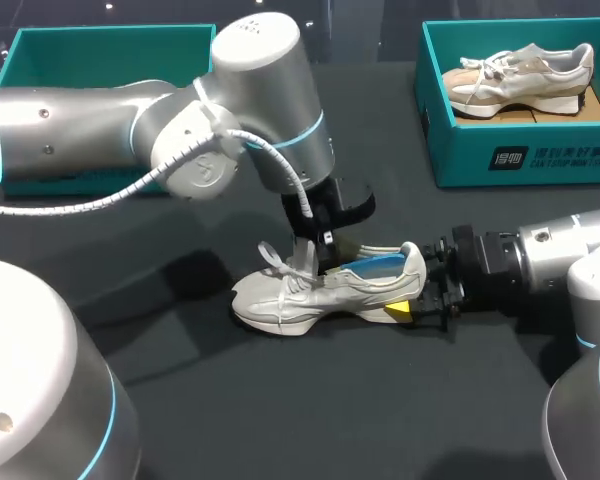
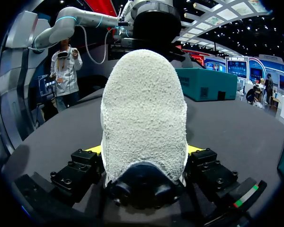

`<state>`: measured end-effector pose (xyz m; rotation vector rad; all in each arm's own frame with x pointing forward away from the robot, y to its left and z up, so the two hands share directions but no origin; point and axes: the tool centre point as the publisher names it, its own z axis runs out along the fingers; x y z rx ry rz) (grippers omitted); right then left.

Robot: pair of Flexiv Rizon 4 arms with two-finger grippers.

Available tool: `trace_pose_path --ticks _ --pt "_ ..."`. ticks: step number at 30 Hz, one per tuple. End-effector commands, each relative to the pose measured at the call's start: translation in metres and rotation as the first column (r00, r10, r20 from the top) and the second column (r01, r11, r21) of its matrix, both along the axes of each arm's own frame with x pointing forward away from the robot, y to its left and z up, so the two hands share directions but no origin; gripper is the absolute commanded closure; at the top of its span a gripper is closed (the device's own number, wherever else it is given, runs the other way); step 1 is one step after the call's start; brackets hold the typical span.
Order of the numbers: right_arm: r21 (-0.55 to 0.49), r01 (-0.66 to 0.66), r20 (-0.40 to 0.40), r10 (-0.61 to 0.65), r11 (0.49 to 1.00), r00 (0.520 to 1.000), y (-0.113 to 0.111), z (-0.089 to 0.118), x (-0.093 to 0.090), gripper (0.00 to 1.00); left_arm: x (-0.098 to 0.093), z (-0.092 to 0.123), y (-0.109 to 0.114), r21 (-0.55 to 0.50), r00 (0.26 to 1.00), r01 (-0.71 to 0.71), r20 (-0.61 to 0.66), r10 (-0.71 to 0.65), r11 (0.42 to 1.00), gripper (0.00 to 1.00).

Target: Take the shoe out of the shoebox, open the shoe tongue, remove and reinsert the insole, then place the shoe into the shoebox

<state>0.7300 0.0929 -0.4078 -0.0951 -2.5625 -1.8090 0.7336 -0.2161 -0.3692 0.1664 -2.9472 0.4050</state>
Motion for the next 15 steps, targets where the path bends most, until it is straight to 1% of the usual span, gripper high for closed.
trace_pose_path --ticks 1,5,8,15 --pt "-0.003 0.001 0.000 -0.001 1.000 1.000 0.001 -0.001 -0.002 1.00 0.000 0.002 0.010 -0.068 1.000 0.003 0.002 -0.002 0.998 1.00" --pt "-0.003 0.001 0.000 -0.001 1.000 1.000 0.001 -0.001 -0.002 1.00 -0.003 0.007 0.014 -0.099 1.000 0.014 0.001 -0.014 0.995 1.00" --pt "-0.003 0.001 0.000 -0.001 1.000 1.000 0.001 -0.001 -0.002 1.00 -0.004 0.015 0.015 -0.131 1.000 0.023 0.008 -0.023 0.991 1.00" --pt "-0.003 0.001 0.000 -0.001 1.000 1.000 0.001 -0.001 -0.002 1.00 -0.011 0.035 0.009 -0.184 0.997 0.063 0.058 -0.053 0.981 1.00"
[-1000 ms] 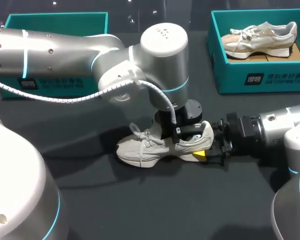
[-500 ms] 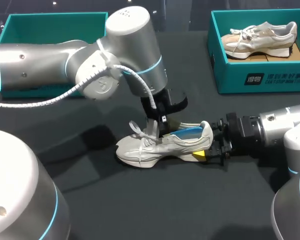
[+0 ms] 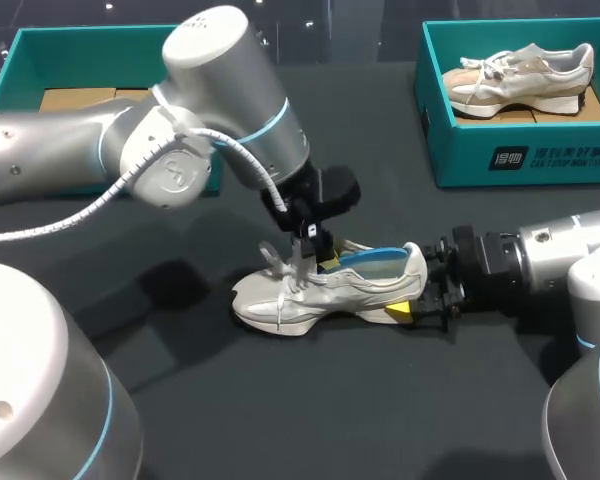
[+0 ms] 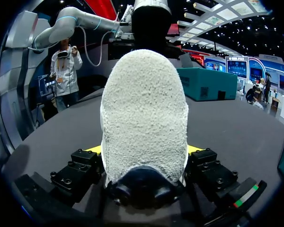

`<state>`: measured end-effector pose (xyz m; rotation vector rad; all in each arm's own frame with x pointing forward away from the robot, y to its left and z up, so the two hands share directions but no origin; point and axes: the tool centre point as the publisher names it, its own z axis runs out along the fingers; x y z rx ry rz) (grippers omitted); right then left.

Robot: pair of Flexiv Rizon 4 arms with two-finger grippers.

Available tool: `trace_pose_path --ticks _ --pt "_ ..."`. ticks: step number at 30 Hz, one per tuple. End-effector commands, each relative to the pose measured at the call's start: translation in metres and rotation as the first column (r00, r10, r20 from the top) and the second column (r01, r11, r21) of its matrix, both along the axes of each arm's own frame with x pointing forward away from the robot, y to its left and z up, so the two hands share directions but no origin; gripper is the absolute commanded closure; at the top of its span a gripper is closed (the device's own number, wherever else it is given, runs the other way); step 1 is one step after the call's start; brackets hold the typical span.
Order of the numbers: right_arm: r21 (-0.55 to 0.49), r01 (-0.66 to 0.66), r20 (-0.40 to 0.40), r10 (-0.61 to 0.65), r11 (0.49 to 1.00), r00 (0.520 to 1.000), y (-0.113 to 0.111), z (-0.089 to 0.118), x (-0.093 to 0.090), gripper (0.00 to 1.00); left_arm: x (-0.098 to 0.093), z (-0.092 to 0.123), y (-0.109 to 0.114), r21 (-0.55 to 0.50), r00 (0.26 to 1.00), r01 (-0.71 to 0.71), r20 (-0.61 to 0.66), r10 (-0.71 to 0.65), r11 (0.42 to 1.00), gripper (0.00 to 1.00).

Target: Take the shoe out of the shoebox, open the shoe tongue, remove and reinsert the insole, then place the shoe into the shoebox

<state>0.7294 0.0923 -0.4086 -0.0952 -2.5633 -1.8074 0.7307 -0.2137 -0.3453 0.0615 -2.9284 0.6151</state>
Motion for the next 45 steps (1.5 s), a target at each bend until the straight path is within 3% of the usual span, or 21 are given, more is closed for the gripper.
trace_pose_path --ticks 1,8,18,25,28,31,45 --pt "-0.002 0.001 0.001 -0.001 1.000 1.000 0.001 0.000 -0.002 1.00 -0.009 0.013 0.005 -0.049 1.000 0.007 0.029 -0.005 0.999 1.00" --pt "-0.002 0.001 0.001 -0.001 1.000 1.000 0.001 0.000 -0.002 1.00 -0.008 0.026 -0.008 -0.077 0.998 0.007 0.056 -0.003 0.997 1.00" --pt "-0.002 0.001 0.001 -0.001 1.000 1.000 0.001 0.000 -0.002 1.00 0.002 0.028 -0.049 -0.042 0.993 -0.055 0.103 0.059 0.998 1.00" --pt "-0.002 0.001 0.001 -0.001 1.000 1.000 0.001 0.000 -0.002 1.00 0.011 0.031 -0.061 -0.036 0.986 -0.086 0.137 0.090 0.996 1.00" --pt "-0.002 0.001 0.001 -0.001 1.000 1.000 0.001 0.000 -0.002 1.00 0.011 0.032 -0.061 -0.047 0.986 -0.086 0.136 0.092 0.995 0.68" --pt "-0.002 0.001 0.001 -0.001 1.000 1.000 0.001 0.000 -0.002 1.00 0.007 0.034 -0.060 -0.065 0.985 -0.081 0.145 0.090 0.995 0.56" --pt "-0.002 0.001 0.001 -0.001 1.000 1.000 0.001 0.000 -0.002 1.00 -0.001 0.030 -0.061 -0.164 0.979 -0.061 0.183 0.091 0.985 0.53"
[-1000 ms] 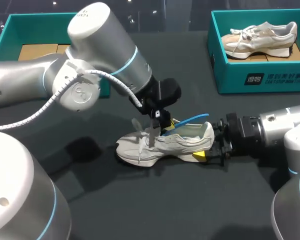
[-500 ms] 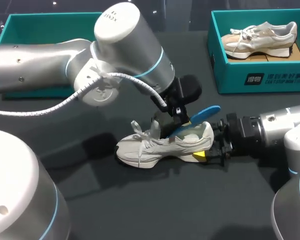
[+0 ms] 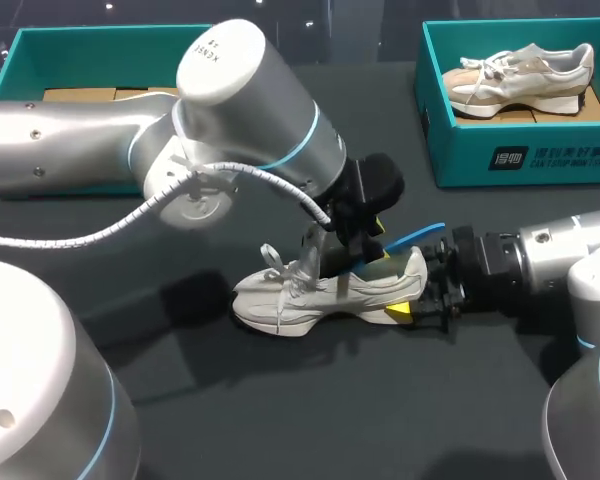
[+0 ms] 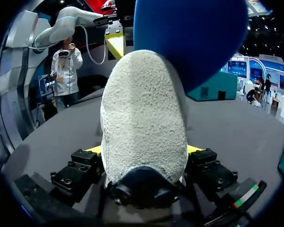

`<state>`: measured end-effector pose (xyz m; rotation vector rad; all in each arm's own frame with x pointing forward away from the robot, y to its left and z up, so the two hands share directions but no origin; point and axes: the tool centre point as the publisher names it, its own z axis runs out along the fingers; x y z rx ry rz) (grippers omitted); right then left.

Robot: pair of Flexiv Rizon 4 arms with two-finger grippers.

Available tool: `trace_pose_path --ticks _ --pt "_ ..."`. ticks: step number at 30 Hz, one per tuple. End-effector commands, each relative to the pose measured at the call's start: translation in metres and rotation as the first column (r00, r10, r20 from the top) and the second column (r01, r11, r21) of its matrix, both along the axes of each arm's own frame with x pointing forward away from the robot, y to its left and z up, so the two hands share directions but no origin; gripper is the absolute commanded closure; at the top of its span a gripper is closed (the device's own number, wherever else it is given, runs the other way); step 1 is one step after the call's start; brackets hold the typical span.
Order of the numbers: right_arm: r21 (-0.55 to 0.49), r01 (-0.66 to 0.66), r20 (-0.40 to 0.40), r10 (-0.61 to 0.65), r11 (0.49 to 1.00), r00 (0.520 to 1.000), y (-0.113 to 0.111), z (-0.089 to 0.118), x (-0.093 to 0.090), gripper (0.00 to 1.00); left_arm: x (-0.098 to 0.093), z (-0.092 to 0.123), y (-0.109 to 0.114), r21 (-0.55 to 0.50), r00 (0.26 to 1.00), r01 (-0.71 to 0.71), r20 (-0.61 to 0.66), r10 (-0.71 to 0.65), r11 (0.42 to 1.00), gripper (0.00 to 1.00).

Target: Take the shoe out of the shoebox, open the shoe tongue, remove and reinsert the insole, then place the shoe into the shoebox

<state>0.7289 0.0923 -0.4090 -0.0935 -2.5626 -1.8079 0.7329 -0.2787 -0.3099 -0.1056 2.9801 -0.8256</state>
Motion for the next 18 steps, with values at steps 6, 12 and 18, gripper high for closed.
trace_pose_path --ticks 6,12,18 --pt "-0.003 0.002 0.000 -0.002 1.000 1.000 0.001 0.000 -0.001 1.00 -0.003 -0.009 -0.001 -0.079 1.000 0.009 0.006 -0.008 0.997 0.53" --pt "-0.003 0.002 0.000 -0.002 1.000 1.000 0.001 0.000 -0.001 1.00 -0.003 -0.013 -0.008 -0.097 1.000 -0.006 0.015 0.007 0.995 0.53" --pt "-0.003 0.002 0.000 -0.002 1.000 1.000 0.001 0.000 -0.001 1.00 -0.004 -0.019 -0.012 -0.099 1.000 -0.004 0.020 0.006 0.995 0.53"
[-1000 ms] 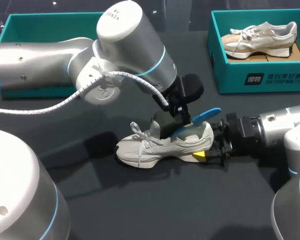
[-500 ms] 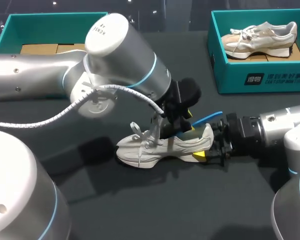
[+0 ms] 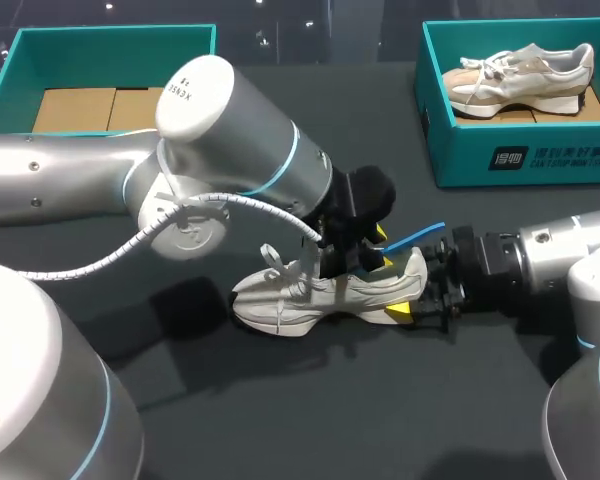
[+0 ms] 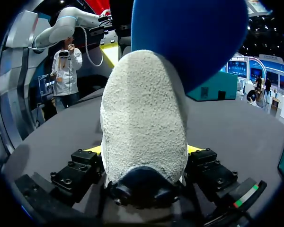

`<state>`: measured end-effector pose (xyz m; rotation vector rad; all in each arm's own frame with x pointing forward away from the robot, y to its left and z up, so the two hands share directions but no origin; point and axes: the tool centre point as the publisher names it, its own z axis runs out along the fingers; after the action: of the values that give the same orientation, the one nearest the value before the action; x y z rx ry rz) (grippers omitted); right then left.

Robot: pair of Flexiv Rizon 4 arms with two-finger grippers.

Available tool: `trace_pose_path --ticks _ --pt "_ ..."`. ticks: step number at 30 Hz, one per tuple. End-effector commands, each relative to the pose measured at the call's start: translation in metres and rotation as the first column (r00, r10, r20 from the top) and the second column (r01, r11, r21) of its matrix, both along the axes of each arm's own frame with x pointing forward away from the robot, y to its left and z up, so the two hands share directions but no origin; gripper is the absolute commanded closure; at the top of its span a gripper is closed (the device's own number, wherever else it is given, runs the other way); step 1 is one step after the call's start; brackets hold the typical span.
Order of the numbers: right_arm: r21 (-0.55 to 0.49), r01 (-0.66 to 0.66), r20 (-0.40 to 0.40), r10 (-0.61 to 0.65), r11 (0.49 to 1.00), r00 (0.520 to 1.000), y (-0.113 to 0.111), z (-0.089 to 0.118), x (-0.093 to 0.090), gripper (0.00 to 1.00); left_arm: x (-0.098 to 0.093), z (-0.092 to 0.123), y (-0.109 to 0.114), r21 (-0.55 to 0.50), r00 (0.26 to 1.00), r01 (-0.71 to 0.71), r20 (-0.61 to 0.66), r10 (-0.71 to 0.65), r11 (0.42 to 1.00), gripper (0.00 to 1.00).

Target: Take the shoe out of the shoebox, open the shoe tongue, remove and reinsert the insole, then place the shoe into the shoebox

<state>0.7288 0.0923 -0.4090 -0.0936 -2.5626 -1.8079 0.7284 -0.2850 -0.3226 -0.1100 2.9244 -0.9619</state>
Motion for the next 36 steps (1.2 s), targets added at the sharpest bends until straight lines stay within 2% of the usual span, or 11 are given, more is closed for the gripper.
trace_pose_path --ticks 1,9,11,12,13,14,22,29,36 --pt "-0.003 0.002 0.000 -0.002 1.000 1.000 0.001 0.000 -0.001 1.00 0.001 -0.007 -0.006 -0.005 1.000 0.000 0.005 0.000 1.000 0.53" --pt "-0.003 0.002 0.000 -0.002 1.000 1.000 0.001 0.000 -0.001 1.00 0.008 -0.015 -0.016 0.003 1.000 -0.013 0.004 0.013 1.000 0.56" --pt "-0.003 0.002 0.000 -0.002 1.000 1.000 0.001 0.000 -0.001 1.00 0.010 -0.016 -0.017 0.004 1.000 -0.017 -0.003 0.017 1.000 0.67" --pt "-0.003 0.002 0.000 -0.002 1.000 1.000 0.001 0.000 -0.001 1.00 0.010 -0.016 -0.018 0.003 1.000 -0.016 -0.006 0.016 1.000 0.79" --pt "-0.003 0.002 0.000 -0.002 1.000 1.000 0.001 0.000 -0.001 1.00 0.010 -0.016 -0.018 0.001 1.000 -0.014 -0.009 0.014 1.000 0.95" --pt "-0.003 0.002 0.000 -0.002 1.000 1.000 0.001 0.000 -0.001 1.00 0.011 -0.015 -0.017 -0.001 1.000 -0.010 -0.011 0.010 1.000 1.00" --pt "-0.003 0.002 0.000 -0.002 1.000 1.000 0.001 0.000 -0.001 1.00 0.014 0.008 -0.021 0.004 0.997 0.052 -0.059 -0.052 0.999 1.00" --pt "-0.003 0.002 0.000 -0.002 1.000 1.000 0.001 0.000 -0.001 1.00 0.000 0.053 -0.031 -0.057 0.984 0.156 -0.080 -0.160 0.986 1.00" --pt "-0.003 0.002 0.000 -0.002 1.000 1.000 0.001 0.000 -0.001 1.00 0.000 0.053 -0.031 -0.057 0.984 0.156 -0.080 -0.160 0.986 1.00"
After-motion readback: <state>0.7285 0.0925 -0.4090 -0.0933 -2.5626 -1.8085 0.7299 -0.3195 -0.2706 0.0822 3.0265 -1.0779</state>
